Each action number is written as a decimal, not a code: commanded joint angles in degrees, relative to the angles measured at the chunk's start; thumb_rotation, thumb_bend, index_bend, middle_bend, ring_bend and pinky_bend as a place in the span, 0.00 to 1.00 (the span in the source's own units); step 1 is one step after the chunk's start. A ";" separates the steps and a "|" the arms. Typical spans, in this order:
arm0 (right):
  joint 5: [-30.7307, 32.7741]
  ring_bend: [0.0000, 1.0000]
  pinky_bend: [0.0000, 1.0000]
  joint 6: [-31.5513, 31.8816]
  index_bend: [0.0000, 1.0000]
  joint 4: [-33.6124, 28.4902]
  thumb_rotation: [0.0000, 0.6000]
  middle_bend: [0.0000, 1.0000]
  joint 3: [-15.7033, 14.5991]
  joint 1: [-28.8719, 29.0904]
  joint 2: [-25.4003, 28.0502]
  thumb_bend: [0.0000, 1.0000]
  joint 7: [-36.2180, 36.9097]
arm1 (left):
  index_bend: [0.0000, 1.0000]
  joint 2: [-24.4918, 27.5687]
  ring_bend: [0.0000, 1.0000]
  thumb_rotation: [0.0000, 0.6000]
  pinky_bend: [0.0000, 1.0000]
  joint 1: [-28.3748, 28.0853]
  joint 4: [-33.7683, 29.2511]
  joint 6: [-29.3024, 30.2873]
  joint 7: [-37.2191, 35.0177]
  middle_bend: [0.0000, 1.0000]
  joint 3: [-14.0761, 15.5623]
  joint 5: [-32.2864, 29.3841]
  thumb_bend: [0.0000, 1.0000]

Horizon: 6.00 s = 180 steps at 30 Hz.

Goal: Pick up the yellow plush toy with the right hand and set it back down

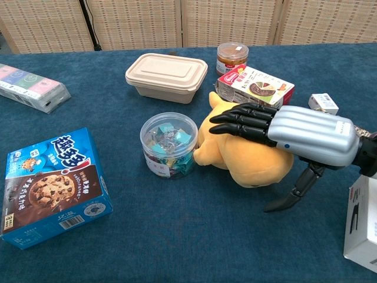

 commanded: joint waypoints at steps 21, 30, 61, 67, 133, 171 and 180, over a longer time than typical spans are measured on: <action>-3.55 0.00 0.00 4.31 0.00 -15.77 0.40 0.00 -3.39 1.02 7.18 0.00 -2.86 | 0.00 0.01 0.00 1.00 0.00 0.09 -0.06 0.23 -0.13 0.00 0.09 0.20 0.00; -6.23 0.00 0.00 4.62 0.00 -11.24 0.40 0.00 -6.03 1.57 5.14 0.00 -1.86 | 0.00 -0.02 0.00 1.00 0.00 -0.04 0.01 0.13 -0.04 0.00 -0.06 -0.20 0.00; 6.53 0.00 0.00 -2.62 0.00 6.64 0.41 0.00 -1.93 3.46 -6.20 0.00 19.35 | 0.00 0.16 0.00 1.00 0.00 -0.44 0.02 -0.47 -0.20 0.00 -0.22 -0.96 0.00; 8.76 0.00 0.00 -4.50 0.00 9.87 0.41 0.00 -0.67 4.11 -7.58 0.00 20.91 | 0.00 0.29 0.00 1.00 0.00 -0.42 0.14 -0.46 -0.61 0.00 -0.32 -1.12 0.00; 4.51 0.00 0.00 1.72 0.00 9.05 0.44 0.00 -3.79 0.71 -7.64 0.00 15.66 | 0.00 0.50 0.00 1.00 0.00 -0.62 0.00 -0.97 -1.04 0.00 -0.09 -1.02 0.00; 12.38 0.00 0.00 -0.46 0.00 5.78 0.40 0.00 0.56 1.47 -6.26 0.00 25.45 | 0.00 0.93 0.00 1.00 0.00 -0.63 0.14 -1.21 -1.93 0.00 -0.09 -1.07 0.00; 10.65 0.00 0.00 0.37 0.00 -8.99 0.40 0.00 -0.35 1.23 -0.03 0.00 17.32 | 0.00 1.10 0.00 1.00 0.00 -0.21 0.12 -0.70 -2.57 0.00 0.19 -0.21 0.00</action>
